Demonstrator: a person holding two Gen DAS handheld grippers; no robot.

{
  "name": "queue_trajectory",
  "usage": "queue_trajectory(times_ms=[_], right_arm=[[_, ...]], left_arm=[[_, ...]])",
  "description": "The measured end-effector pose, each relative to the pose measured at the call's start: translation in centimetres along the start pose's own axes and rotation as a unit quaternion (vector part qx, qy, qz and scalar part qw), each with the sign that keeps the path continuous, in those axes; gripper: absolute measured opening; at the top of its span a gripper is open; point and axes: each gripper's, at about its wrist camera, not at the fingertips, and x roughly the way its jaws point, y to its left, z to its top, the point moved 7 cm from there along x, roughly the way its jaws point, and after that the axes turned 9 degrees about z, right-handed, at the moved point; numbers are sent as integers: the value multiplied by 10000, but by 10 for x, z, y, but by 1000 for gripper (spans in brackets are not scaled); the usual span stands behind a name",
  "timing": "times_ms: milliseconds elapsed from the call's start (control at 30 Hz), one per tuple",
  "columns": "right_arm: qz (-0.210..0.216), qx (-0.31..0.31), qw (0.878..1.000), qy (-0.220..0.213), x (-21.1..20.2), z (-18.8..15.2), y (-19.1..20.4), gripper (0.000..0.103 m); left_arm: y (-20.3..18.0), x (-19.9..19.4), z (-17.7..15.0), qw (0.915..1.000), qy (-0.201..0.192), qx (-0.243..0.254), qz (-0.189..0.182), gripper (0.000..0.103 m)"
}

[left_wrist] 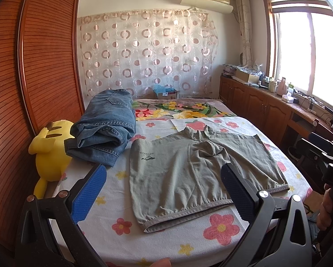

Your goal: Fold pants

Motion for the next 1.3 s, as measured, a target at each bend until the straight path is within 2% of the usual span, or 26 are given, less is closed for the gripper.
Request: queue_trajectory(times_ms=[233, 733, 1100, 1300], right_arm=[[-55, -5, 10000, 10, 0, 1, -4, 96], [-246, -190, 9994, 120, 17, 0, -25, 96], [-378, -309, 9980, 400, 37, 6, -41, 96], [-386, -331, 9960, 741, 58, 8, -63, 82]], left_arm=[[-8, 3, 8, 10000, 14, 40, -29, 103], [-28, 60, -3, 9974, 347, 407, -488, 103], [-46, 92, -9, 9937, 573, 662, -697, 103], [-66, 102, -4, 9912, 566, 766, -919, 103]])
